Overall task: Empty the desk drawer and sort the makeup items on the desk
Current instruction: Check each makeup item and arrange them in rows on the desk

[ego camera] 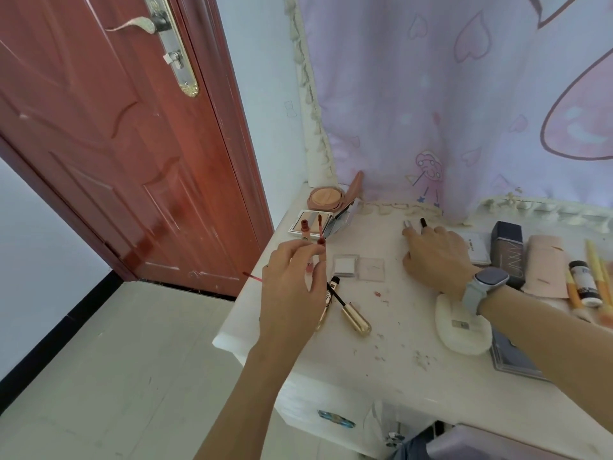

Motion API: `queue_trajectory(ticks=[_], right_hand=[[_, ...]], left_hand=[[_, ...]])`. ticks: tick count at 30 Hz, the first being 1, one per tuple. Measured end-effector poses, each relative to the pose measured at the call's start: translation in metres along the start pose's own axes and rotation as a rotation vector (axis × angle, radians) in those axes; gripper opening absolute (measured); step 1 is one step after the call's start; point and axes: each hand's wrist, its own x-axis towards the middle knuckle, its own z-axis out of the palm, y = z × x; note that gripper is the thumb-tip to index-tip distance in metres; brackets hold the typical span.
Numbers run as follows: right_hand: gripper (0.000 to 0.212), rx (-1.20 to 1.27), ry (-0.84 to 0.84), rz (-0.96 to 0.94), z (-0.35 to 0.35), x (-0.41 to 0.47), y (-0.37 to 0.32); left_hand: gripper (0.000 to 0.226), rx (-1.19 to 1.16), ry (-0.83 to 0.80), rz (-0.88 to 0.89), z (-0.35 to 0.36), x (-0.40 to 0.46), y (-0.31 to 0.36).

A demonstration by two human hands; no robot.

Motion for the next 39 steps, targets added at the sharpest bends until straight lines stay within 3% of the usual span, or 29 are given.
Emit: queue_trajectory(ticks=[3, 8, 12, 16, 21, 25, 31, 34, 37, 39], right_hand=[[0.033, 0.184, 0.111, 0.061, -0.014, -0.006, 0.009], [0.011, 1.014, 0.159, 0.123, -0.051, -0.037, 0.035], [0.016, 1.273, 0.050, 0.053, -0.069, -0.081, 0.046], [0.026, 1.554, -0.083, 0.058, -0.061, -0.117, 0.042], [0.021, 1.495, 0.077, 0.075, -0.037, -0.144, 0.047], [0.021, 1.345, 0.163, -0.093, -0.028, -0.162, 0.049], [0.009, 1.331, -0.074, -0.274, -0.024, -0.170, 0.070], [0.032, 1.216, -0.166, -0.218, -0.027, -0.167, 0.070], [0.022, 1.077, -0.012, -0.166, -0.022, -0.164, 0.059], [0.023, 1.173, 0.026, -0.187, -0.021, -0.166, 0.061]], left_hand=[[0.034, 0.010, -0.037, 0.041, 0.000, -0.006, 0.008], [0.030, 0.020, -0.113, 0.070, 0.012, -0.021, 0.030], [0.044, 0.044, -0.172, 0.153, 0.031, -0.035, 0.063], [0.033, 0.050, -0.228, 0.282, 0.046, -0.054, 0.096], [0.017, 0.081, -0.259, 0.304, 0.051, -0.077, 0.111], [0.035, -0.131, -0.379, 0.095, 0.050, -0.091, 0.115], [0.024, -0.115, -0.463, -0.014, 0.038, -0.095, 0.097], [0.031, -0.040, -0.468, 0.041, 0.035, -0.096, 0.095], [0.037, -0.034, -0.465, 0.056, 0.037, -0.095, 0.098], [0.035, -0.027, -0.450, 0.047, 0.036, -0.093, 0.096]])
